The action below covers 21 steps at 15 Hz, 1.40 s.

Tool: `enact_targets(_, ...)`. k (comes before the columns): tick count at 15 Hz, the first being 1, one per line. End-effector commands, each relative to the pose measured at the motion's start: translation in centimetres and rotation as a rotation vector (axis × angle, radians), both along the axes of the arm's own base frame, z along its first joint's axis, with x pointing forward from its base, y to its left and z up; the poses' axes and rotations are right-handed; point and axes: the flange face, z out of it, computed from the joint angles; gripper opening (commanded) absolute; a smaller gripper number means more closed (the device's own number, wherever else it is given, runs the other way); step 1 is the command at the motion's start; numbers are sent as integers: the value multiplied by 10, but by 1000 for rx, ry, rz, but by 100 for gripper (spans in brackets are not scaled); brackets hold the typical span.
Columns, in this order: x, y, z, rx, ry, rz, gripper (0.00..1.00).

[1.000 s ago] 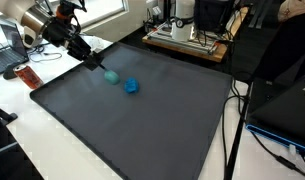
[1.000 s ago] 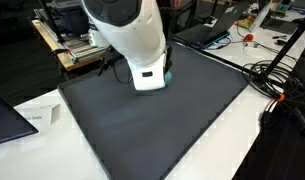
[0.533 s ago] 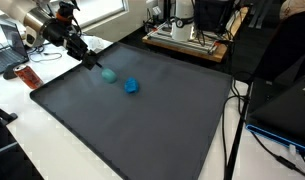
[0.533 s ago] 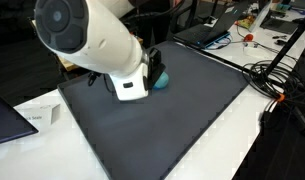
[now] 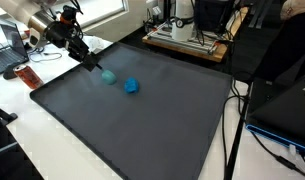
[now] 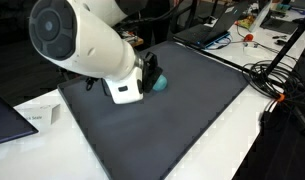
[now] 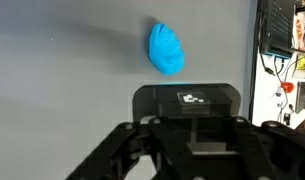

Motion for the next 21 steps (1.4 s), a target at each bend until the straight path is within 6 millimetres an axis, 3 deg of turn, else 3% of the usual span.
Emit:
enact_targets(1, 0, 0, 0, 0, 0, 0, 47)
enact_targets(2, 0, 0, 0, 0, 0, 0, 22)
enact_targets(11, -26, -13, -13, 18, -139, -55, 22)
enact_targets(16, -69, -27, -8, 48, -156, -98, 22)
enact_targets(21, -115, -24, 1, 97, -221, -164, 22)
